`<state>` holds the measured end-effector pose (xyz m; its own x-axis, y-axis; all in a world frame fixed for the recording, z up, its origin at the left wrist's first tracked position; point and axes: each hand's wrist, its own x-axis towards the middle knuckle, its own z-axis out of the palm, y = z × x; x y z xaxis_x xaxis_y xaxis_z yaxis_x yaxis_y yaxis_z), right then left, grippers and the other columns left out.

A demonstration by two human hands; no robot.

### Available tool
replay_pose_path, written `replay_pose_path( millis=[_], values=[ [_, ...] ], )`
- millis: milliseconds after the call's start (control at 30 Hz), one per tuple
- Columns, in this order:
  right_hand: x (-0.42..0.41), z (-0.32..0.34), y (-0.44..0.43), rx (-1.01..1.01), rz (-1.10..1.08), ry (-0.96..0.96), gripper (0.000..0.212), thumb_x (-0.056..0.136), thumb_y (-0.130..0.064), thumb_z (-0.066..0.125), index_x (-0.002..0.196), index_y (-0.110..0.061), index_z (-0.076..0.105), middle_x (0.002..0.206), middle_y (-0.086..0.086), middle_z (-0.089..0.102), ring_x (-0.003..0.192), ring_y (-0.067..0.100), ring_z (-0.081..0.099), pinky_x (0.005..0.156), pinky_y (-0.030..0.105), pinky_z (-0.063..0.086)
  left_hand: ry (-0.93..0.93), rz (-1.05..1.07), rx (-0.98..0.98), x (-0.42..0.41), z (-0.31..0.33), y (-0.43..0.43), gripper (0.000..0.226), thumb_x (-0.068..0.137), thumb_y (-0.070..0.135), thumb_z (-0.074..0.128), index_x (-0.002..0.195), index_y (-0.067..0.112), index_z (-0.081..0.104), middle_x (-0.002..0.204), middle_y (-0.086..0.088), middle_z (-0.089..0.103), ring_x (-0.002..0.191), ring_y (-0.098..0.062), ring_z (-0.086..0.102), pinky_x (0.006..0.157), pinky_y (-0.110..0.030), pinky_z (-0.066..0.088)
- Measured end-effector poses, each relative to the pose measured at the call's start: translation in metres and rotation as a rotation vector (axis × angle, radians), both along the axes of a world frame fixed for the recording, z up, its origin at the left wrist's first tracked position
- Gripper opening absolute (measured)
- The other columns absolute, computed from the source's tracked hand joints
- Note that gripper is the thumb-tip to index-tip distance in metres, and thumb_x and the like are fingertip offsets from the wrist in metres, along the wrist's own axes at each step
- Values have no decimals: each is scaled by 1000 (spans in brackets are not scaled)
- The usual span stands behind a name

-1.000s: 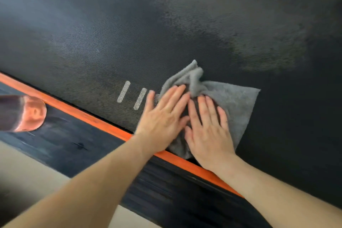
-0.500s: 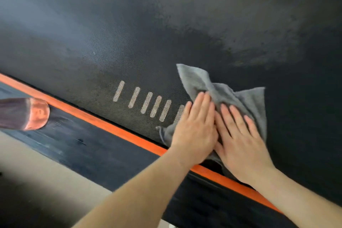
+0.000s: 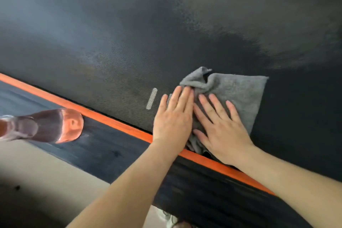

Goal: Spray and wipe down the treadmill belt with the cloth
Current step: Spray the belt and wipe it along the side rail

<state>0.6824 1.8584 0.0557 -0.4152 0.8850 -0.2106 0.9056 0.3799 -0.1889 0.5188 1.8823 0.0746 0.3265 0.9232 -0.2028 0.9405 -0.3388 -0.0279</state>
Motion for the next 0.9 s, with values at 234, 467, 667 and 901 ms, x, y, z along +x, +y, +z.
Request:
replay_pose_path(
  millis=[234, 467, 667, 901],
  values=[
    [-107, -5, 40, 30, 71, 47, 66, 96, -54, 31, 156, -25, 28, 165, 1, 18, 153, 20, 14, 120, 52, 10, 60, 163, 114, -105, -2, 28, 58, 93, 18, 25, 142, -3, 46, 146, -18, 49, 138, -34, 45, 107, -55, 39],
    [-105, -12, 45, 103, 105, 96, 65, 95, -52, 38, 153, -23, 37, 163, 2, 27, 151, 22, 21, 117, 52, 16, 28, 200, 175, -94, -22, 29, 58, 92, 17, 27, 139, -12, 45, 146, -28, 45, 138, -43, 40, 105, -60, 40],
    [-104, -16, 45, 136, 132, 123, 65, 92, -51, 39, 148, -19, 47, 158, 7, 36, 147, 26, 32, 112, 54, 21, 39, 157, 105, -99, -22, 32, 74, 83, 25, 18, 145, -11, 36, 153, -27, 34, 145, -42, 28, 110, -56, 38],
    [-86, -20, 47, 158, 227, 112, 63, 92, -51, 39, 147, -21, 49, 157, 8, 38, 146, 29, 34, 112, 53, 23, -324, 314, 186, -85, -3, -19, 63, 76, 17, 35, 133, 13, 61, 144, -12, 52, 138, -29, 45, 112, -41, 40]
  ],
)
